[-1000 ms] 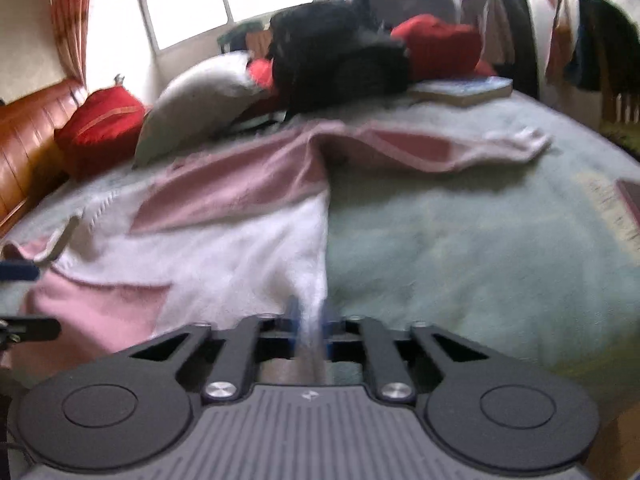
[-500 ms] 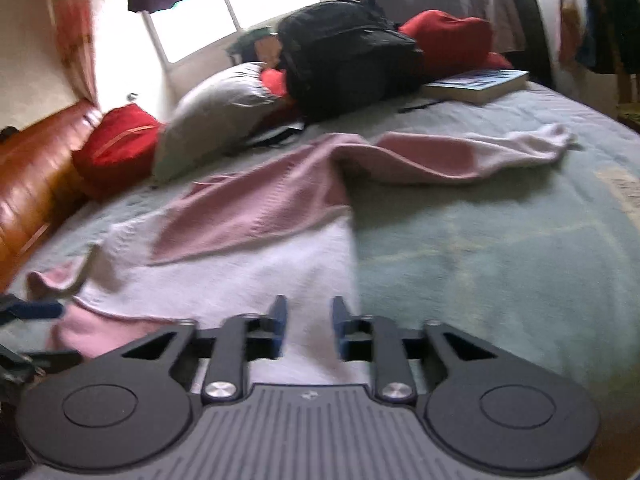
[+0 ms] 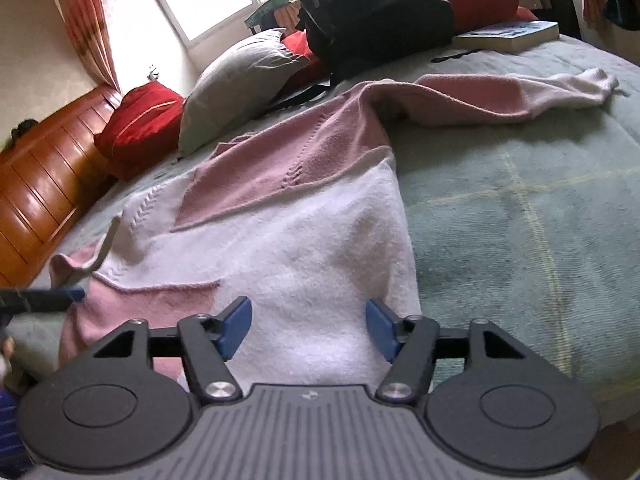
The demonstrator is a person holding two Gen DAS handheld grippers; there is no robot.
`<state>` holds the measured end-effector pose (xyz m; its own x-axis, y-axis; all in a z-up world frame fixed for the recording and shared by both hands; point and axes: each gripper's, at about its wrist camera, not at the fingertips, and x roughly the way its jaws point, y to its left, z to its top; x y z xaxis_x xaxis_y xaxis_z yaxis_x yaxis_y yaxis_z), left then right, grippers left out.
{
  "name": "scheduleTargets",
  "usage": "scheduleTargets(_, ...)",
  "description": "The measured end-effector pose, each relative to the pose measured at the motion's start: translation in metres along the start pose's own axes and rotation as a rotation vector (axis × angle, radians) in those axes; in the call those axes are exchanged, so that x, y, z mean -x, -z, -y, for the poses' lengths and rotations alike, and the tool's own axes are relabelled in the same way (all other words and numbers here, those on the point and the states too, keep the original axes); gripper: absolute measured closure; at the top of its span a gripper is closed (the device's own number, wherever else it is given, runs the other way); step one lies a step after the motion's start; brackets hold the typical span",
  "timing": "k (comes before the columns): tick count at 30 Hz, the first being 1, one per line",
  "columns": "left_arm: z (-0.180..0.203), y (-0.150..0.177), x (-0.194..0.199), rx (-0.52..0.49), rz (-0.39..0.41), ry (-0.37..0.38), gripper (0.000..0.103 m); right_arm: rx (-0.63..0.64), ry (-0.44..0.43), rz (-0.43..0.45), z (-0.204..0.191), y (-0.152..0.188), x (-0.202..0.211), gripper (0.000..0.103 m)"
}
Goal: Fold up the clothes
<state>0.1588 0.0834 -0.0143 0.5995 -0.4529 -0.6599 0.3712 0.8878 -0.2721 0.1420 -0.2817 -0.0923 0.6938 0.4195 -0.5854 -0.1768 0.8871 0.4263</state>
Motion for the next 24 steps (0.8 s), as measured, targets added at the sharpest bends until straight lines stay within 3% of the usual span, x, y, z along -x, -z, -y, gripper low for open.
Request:
scheduleTargets(3, -0.034, -0.019, 0.008, 0.015, 0.068, -0.068, 0.002, 0.008, 0.017, -0.002, -0.004, -0.003, -0.002, 0.033)
scheduleTargets(6, -0.079, -0.029, -0.005, 0.101, 0.077, -0.078, 0.002, 0.015, 0.034, -0.009, -0.007, -0.008, -0.005, 0.033)
scheduleTargets(10, -0.139, -0.023, -0.042, 0.303, 0.028, 0.091, 0.002, 0.023, 0.058, -0.017, -0.011, -0.015, -0.009, 0.033)
scheduleTargets(13, -0.177, -0.004, -0.069, 0.477, 0.040, 0.208, 0.001, 0.024, 0.075, -0.027, -0.012, -0.018, -0.014, 0.032)
scheduleTargets(14, -0.185, 0.000, -0.071, 0.507, 0.078, 0.248, 0.001, 0.027, 0.081, -0.030, -0.013, -0.019, -0.016, 0.032)
scheduleTargets(17, -0.193, -0.005, -0.078, 0.548, 0.096, 0.297, 0.001, 0.037, 0.096, -0.039, -0.015, -0.022, -0.023, 0.028)
scheduleTargets(24, -0.195, -0.032, -0.119, 0.534, 0.086, 0.394, 0.002, 0.056, 0.117, -0.040, -0.024, -0.027, -0.036, 0.019)
